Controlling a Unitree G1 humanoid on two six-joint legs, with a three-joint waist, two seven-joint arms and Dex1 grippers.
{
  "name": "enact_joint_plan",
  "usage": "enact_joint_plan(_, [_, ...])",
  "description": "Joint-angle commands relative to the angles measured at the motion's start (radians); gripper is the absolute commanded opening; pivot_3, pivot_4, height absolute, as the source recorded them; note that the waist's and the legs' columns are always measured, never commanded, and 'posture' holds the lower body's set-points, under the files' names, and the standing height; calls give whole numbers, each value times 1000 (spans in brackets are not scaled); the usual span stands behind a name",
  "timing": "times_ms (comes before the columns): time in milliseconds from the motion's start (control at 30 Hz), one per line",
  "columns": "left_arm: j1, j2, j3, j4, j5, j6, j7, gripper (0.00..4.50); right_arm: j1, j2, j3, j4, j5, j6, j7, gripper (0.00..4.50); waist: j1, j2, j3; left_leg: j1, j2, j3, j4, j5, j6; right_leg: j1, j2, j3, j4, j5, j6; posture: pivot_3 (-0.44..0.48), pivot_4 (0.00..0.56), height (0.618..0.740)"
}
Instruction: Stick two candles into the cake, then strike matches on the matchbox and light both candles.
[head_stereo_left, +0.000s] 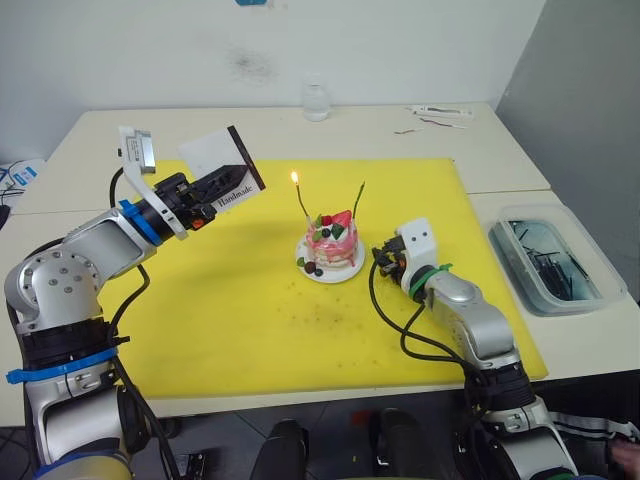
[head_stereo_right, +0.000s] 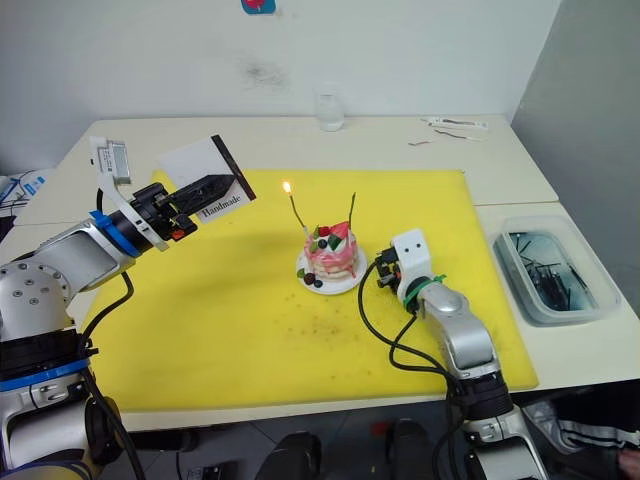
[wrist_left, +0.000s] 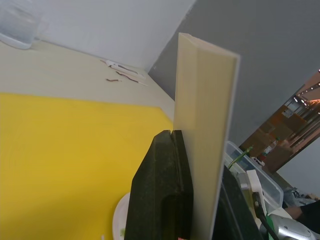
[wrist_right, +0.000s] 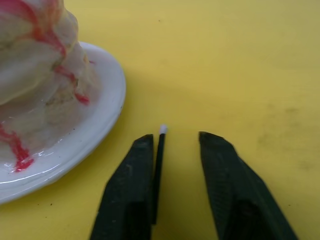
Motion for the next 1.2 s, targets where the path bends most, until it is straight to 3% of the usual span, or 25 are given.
enact_joint_plan(33, [-12,6,23,-30,-8,-12,2,0,5,-14,-2,-24,-5,-2,5,114,0,0,0,0,0,0,0,0,0,0,0,0,0,0,0,0,150,740])
enact_joint_plan(267, [-13,3,21,-31,-9,-13,5,0,37,-71,-19,-149,33,14,77,49,1,0,0,-1,0,-1,0,0,0,0,0,-1,0,0,0,0,150,740])
enact_joint_plan(600, [3,-2,16,-21,6,-26,-19,0,123,-450,-92,-433,194,177,376,49,3,0,0,-1,0,-2,0,0,0,0,-1,-3,-2,-1,0,0,150,740])
enact_joint_plan(767, [8,-7,16,-28,7,-24,-20,0,127,-513,-149,-467,273,233,409,49,-1,0,0,-1,0,-2,0,0,0,0,0,-3,-1,-1,0,0,150,740])
enact_joint_plan(1133, [-3,-5,19,-40,-6,-6,-4,0,68,-840,-54,-515,321,280,637,49,3,0,0,-2,0,-2,0,0,0,0,-1,-4,-2,-1,0,0,150,740])
enact_joint_plan(1200, [-4,-7,16,-41,-5,-5,-3,0,72,-854,-25,-512,310,264,642,49,3,0,0,-2,0,-2,0,0,0,0,-1,-4,-2,-1,0,0,150,740])
